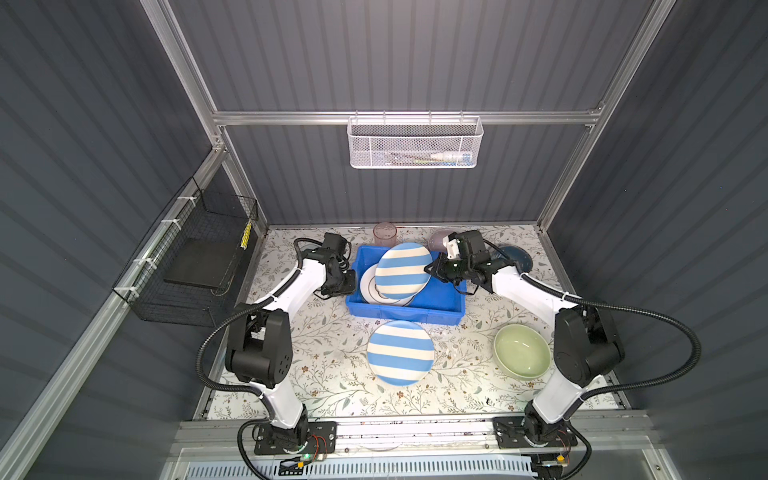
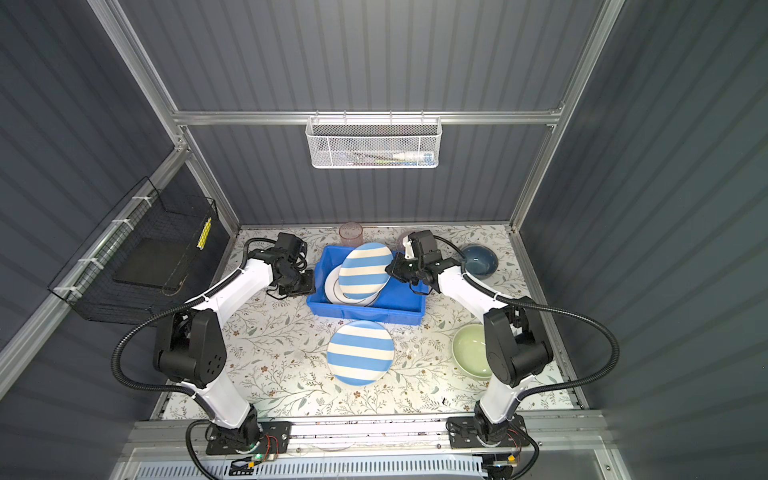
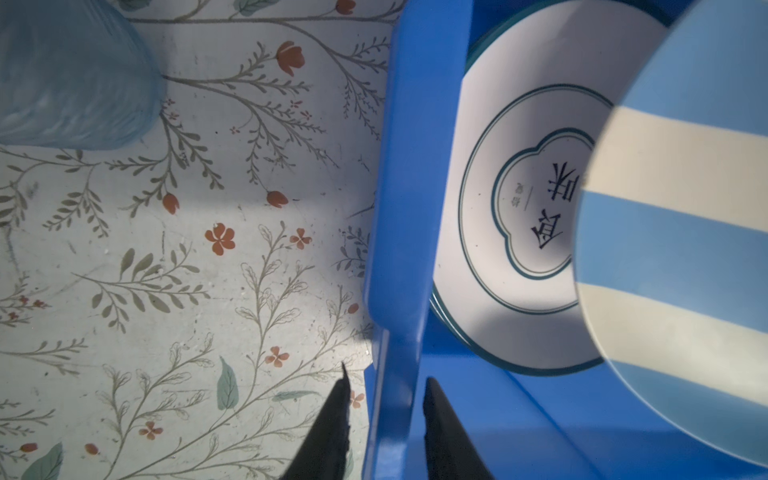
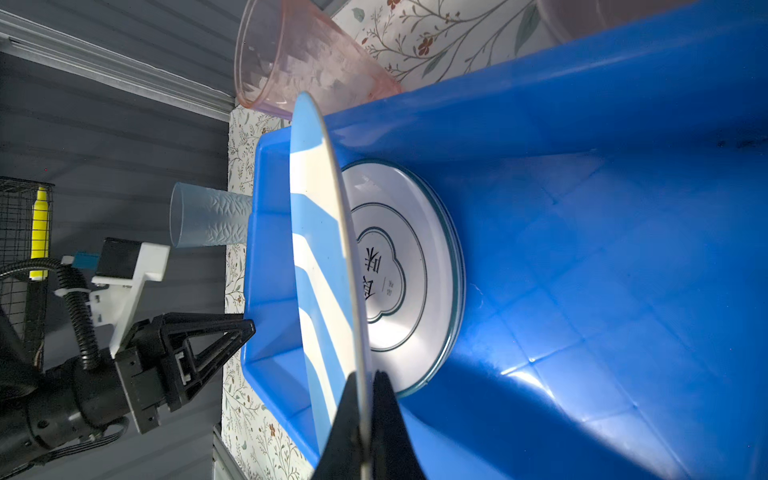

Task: Place the mixed dishes into the plastic bin
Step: 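Lower the striped plate onto the cloud-emblem plate and open both grippers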

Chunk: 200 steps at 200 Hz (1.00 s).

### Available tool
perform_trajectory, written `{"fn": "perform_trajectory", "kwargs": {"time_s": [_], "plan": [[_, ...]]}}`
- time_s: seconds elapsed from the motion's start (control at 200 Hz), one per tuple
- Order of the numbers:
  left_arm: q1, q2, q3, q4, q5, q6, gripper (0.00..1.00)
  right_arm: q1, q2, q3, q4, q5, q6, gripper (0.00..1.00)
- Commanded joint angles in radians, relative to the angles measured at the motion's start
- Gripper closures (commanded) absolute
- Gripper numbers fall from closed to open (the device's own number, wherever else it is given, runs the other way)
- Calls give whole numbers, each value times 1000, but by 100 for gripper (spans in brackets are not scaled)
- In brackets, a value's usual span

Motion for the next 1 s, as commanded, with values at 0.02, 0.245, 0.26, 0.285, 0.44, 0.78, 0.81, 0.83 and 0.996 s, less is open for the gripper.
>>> {"fn": "perform_trajectory", "kwargs": {"time_s": [0.02,0.245,0.26,0.285,0.44,0.78,0.81,0.83,0.996], "plan": [[7,12,6,-3,37,16,71,11,30,18,105,-62,30,94],[7,25,-3,6,83,8,76,35,100,22,143,-79,41,93],[8,26,-4,6,86,6,76,35,103,20,150,-82,44,93],[7,28,-4,6,89,6,77,36,109,15,162,-86,51,93],[7,29,-10,9,93,1,78,44,137,-1,198,-105,69,90],[7,18,-36,23,108,-9,78,48,158,-6,144,-100,40,78],[7,17,-38,24,109,-8,78,49,159,-2,129,-93,34,75],[7,18,-38,24,111,-7,78,50,159,2,119,-87,29,74],[7,10,-42,26,114,-9,79,59,167,31,18,-19,-27,73]]}}
